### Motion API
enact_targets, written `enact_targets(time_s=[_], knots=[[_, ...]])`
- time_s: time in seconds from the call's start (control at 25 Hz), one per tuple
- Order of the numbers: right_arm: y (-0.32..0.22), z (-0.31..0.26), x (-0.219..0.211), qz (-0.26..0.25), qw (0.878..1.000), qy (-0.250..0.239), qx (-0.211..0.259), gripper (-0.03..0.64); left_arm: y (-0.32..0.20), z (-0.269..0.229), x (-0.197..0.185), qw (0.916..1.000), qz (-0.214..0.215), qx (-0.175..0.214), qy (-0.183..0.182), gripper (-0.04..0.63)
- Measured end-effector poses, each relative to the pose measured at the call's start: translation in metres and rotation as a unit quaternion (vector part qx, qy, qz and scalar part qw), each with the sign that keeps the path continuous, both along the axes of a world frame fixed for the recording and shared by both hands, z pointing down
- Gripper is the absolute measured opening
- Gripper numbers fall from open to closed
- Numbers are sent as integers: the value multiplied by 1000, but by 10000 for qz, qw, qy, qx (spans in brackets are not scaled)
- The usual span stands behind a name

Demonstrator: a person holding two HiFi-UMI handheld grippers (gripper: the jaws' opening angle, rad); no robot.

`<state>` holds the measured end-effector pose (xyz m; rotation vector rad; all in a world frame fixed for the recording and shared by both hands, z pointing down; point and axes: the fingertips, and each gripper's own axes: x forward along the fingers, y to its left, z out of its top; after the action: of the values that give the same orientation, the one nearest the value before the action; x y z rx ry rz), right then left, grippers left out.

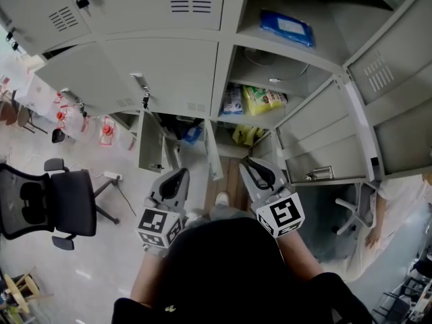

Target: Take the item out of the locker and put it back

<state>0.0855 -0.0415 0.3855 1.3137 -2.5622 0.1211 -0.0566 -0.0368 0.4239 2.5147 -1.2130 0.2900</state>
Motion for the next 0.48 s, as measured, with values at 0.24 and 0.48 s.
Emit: enact_targets(time_s=[0.24, 0.48], knots=[[-3, 4, 2, 38, 10000, 47, -58, 41, -4, 1, 1, 10000, 10, 1, 7, 12], [-8, 7, 3, 54, 9999, 87, -53, 41, -7, 2, 1, 10000, 31, 6, 5, 12]])
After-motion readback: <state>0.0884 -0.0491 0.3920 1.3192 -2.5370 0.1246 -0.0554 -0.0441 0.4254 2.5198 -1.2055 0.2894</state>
